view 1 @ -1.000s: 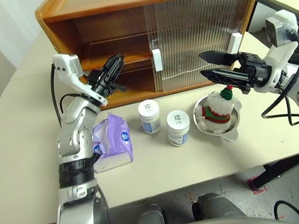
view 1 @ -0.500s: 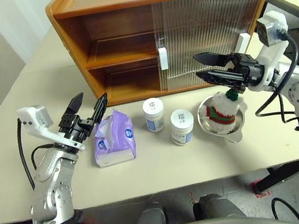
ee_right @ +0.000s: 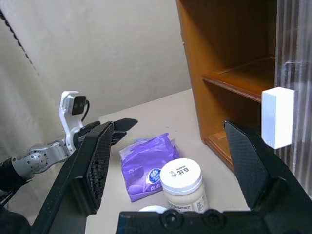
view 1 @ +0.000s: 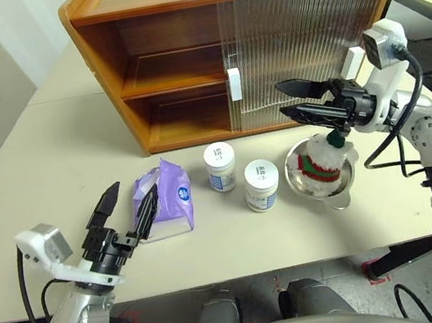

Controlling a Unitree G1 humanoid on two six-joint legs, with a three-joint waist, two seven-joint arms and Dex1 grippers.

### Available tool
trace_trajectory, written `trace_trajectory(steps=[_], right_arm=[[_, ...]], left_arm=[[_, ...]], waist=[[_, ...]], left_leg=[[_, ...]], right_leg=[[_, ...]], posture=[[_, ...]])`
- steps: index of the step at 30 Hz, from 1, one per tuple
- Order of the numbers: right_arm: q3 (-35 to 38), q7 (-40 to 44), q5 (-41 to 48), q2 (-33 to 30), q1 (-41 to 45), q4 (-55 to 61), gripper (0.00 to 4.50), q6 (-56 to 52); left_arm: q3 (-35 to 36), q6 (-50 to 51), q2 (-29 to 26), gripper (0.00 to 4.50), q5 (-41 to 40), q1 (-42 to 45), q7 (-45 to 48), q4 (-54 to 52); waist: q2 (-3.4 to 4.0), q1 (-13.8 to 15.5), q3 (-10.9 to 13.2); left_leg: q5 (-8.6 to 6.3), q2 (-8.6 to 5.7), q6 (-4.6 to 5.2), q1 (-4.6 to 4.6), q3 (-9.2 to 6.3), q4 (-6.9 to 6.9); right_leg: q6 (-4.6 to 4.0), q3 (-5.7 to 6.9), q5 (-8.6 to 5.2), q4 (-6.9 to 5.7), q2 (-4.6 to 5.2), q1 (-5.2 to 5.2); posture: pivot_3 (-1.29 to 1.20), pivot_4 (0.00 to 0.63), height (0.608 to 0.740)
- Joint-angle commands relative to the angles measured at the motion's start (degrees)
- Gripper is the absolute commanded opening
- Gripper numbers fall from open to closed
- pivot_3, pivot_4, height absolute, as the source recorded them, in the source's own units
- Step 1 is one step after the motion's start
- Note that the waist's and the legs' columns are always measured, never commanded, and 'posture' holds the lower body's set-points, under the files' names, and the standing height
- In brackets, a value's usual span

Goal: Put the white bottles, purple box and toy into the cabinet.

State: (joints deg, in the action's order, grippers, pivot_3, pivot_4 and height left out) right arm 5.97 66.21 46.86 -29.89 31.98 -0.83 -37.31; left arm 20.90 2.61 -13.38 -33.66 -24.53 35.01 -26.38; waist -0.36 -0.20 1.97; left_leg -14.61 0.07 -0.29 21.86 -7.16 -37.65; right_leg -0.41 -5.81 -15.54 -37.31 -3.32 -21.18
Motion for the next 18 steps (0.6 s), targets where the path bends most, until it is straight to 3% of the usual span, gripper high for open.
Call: trace_trajectory(steps=[1, 18], right_arm=[[-0.3, 0.5, -0.4, 0.0, 0.7, -0.6, 4.5, -0.2], [0.4, -0.2, -0.1, -0.4, 0.8, 0.5, 4.5, -0.9]], left_arm=[[-0.4, -3.4, 0.3, 4.48, 1.4, -2.3, 1.9, 3.1], [-5.6, -8.8, 2.4, 4.48, 8.2, -1.6, -0.3, 16.2]], waist=[[0.11, 0.0, 0.2], [0.19, 0.1, 0.4]], left_leg=[[0.0, 0.02, -0.01, 0.0, 0.0, 0.0], [-0.12, 0.12, -0.16, 0.01, -0.01, -0.02]], right_leg=[[-0.01, 0.0, 0.0, -0.01, 0.0, 0.0], [-0.14, 0.01, -0.06, -0.01, -0.02, -0.01]], posture=[[0.02, 0.059, 0.74], [0.0, 0.058, 0.74]])
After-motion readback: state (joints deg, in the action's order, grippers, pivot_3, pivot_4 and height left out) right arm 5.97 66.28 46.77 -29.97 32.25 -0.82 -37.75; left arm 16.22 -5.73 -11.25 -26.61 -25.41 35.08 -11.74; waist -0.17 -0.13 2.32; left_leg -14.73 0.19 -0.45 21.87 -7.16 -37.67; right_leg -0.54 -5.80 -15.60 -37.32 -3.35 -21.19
